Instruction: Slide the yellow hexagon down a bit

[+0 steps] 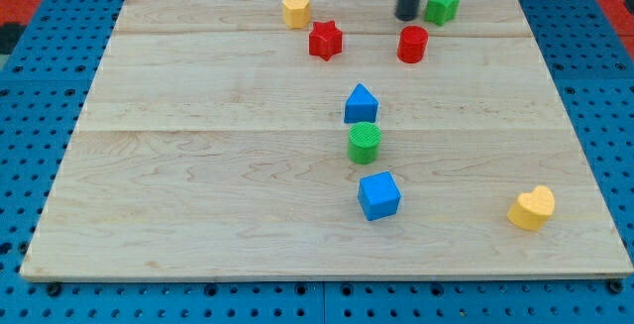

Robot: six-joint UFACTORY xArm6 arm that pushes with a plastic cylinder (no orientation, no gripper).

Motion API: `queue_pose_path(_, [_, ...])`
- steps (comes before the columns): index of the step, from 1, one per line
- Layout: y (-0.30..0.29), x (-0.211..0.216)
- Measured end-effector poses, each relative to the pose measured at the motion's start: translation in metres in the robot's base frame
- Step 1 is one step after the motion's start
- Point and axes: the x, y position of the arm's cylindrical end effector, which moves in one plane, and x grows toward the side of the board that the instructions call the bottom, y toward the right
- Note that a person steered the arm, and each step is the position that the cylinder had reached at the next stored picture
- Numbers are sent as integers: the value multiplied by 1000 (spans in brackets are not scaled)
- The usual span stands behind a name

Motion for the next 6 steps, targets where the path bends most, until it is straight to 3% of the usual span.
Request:
queue_pose_path(1, [-24,-8])
queue_pose_path(2, [-82,-43])
queue_pose_path(3, [-152,-36])
queue_pose_path(4, [-131,32])
queue_pose_path(5, [-118,73])
queue_pose_path(6, [-175,74])
